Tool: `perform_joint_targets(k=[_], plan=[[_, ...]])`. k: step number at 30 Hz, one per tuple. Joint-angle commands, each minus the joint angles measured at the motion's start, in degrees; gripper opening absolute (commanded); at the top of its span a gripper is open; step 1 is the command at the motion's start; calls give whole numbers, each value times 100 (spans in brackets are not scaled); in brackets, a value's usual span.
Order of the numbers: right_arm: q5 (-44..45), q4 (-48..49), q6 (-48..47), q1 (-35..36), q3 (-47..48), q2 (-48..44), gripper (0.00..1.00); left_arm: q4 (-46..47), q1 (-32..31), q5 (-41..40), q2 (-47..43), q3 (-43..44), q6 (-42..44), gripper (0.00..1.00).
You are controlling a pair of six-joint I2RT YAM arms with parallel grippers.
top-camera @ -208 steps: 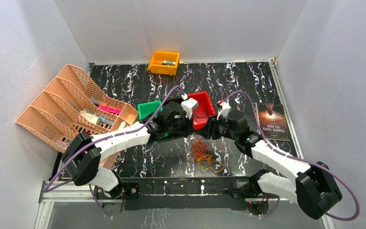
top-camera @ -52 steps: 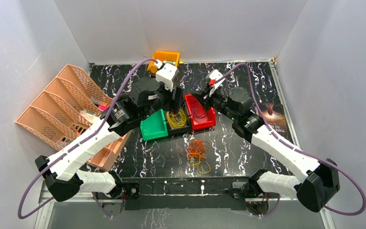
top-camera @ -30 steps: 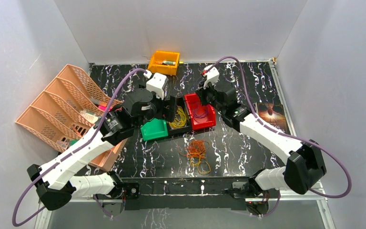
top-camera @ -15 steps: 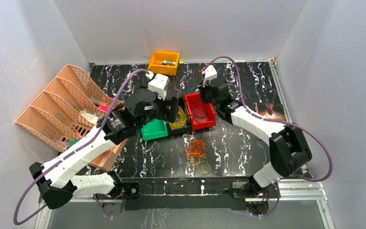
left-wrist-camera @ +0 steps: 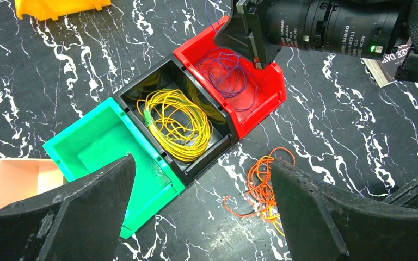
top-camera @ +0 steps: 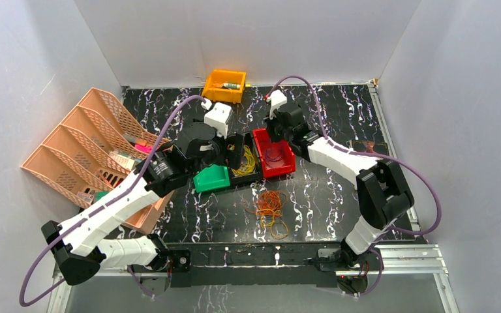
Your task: Untangle the cables
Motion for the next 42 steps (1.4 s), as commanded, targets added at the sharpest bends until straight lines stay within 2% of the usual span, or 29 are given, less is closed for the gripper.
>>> perform_joint_targets(k=[1, 7, 18, 23, 27, 32, 38, 42], plan=[[-402, -355, -11, -1, 426, 158, 1, -78, 35, -29, -181, -52, -37, 94], [-479, -689, 30, 3, 533, 369, 1, -87, 35, 44, -88, -16, -37, 94], [-1378, -1243, 428, -197, 616, 523, 3, -52, 33, 103, -8, -31, -50, 94], [-1281, -1428, 464, -225, 588, 539, 5, -36, 32, 118, 30, -38, -50, 94], [-1360, -1490, 417, -226, 593, 539, 13, -35, 35, 128, 29, -77, -57, 94], [-1344, -1627, 287, -227, 702, 287, 31, -33, 36, -64, -55, -172, -173, 94], [-1161, -1814, 164, -227, 809, -97, 43, 35, 32, -144, -111, -216, -208, 95], [-932, -1842, 161, -228, 778, -389, 45, 53, 38, -106, -43, -205, -208, 95]])
